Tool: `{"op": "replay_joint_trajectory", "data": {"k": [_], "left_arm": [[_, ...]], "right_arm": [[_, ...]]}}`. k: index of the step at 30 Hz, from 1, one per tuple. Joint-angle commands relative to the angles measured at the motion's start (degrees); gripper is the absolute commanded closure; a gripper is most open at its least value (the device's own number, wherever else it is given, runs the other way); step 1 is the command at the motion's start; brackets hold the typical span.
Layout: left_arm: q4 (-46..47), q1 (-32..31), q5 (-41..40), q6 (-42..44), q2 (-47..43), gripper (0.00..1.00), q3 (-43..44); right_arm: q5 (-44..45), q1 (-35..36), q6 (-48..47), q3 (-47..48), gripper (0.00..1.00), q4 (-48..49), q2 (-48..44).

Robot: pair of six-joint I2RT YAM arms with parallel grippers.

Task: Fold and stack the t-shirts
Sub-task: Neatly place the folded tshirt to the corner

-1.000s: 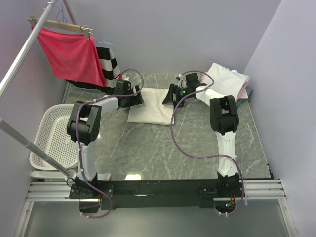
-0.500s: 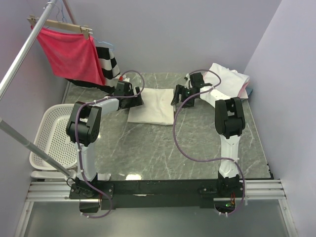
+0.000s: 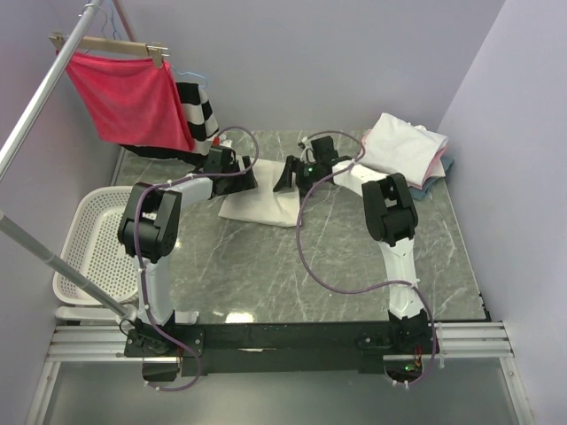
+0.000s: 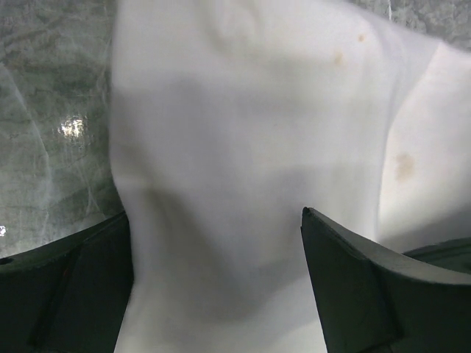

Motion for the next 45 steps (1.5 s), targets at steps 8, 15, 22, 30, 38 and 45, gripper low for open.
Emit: {"op": "replay_joint_trajectory", "data": {"k": [8,15,22,30,38,45], "left_arm": [[-3.5,-1.0,4.3,-1.5,-0.7,0.08,-1.8],[-3.5,-1.0,4.3,-1.3,-3.0,0.08,-1.7],[-2.1,-1.0,8.0,-1.5,-5.4,0.08,-1.7],[-1.8,-1.0,9.8,-1.9,-5.0,0.07,-1.1],[-1.3,-1.0,11.8,-2.2,-3.7,0.07,-0.8],[-1.0,-1.2,12.4,-2.4,-3.6,0.07,-1.0]], "right_arm": [[-2.6,-0.9,8.7,-1.5,1.0,9.8,2.1],[8.5,-5.3,-2.0,8.6,1.0,-5.9,-4.9],[14.7,-16.6,-4.7,26.5,1.0,-16.3,-5.2],[24.7,-28.4,-5.2,22.9,1.0,-14.2,-14.9],[39.6,-34.9,-2.3,-7.2,1.0,-1.0,-30.3],[47.2,-35.1,-1.3,-7.3,0.39,-4.4,-26.0]]}}
